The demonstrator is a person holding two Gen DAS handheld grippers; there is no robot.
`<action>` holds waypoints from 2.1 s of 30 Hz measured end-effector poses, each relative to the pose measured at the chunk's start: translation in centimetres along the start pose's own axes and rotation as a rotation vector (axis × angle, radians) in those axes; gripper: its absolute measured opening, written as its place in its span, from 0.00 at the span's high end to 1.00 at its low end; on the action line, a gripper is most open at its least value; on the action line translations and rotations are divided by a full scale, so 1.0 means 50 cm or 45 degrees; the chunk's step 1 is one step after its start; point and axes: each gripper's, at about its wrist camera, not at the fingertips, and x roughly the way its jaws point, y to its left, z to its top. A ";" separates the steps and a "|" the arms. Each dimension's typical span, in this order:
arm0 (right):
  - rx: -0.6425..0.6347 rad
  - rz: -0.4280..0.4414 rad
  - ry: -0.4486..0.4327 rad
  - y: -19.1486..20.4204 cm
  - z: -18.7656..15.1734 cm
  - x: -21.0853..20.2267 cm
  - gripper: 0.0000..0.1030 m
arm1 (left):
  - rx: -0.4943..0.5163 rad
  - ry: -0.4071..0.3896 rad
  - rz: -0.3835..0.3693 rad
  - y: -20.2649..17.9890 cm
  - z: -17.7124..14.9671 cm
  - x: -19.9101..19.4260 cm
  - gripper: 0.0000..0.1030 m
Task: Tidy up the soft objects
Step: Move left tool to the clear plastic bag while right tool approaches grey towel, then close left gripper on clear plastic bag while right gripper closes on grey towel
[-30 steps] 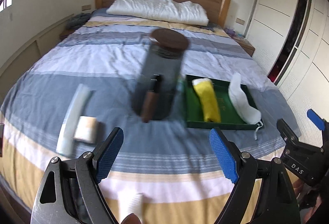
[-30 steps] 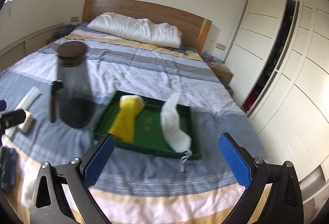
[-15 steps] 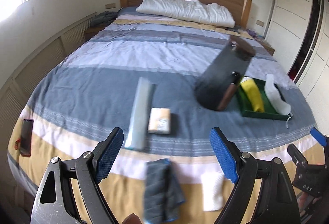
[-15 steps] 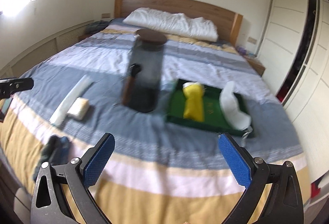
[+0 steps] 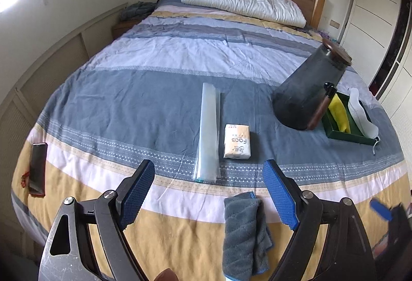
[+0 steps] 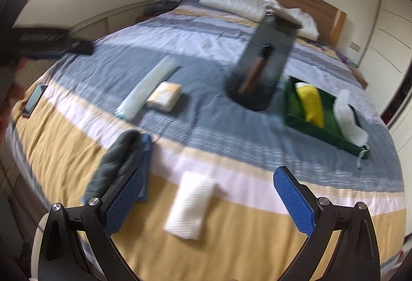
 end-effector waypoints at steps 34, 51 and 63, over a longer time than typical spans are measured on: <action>-0.063 0.266 0.161 0.157 0.023 0.259 0.00 | -0.034 0.313 0.015 0.036 0.118 0.366 0.21; -0.020 0.315 0.247 0.155 0.012 0.341 0.04 | -0.017 0.421 -0.007 -0.006 0.120 0.498 0.21; -0.001 0.338 0.291 0.166 0.006 0.371 0.05 | -0.002 0.453 0.025 -0.003 0.129 0.535 0.21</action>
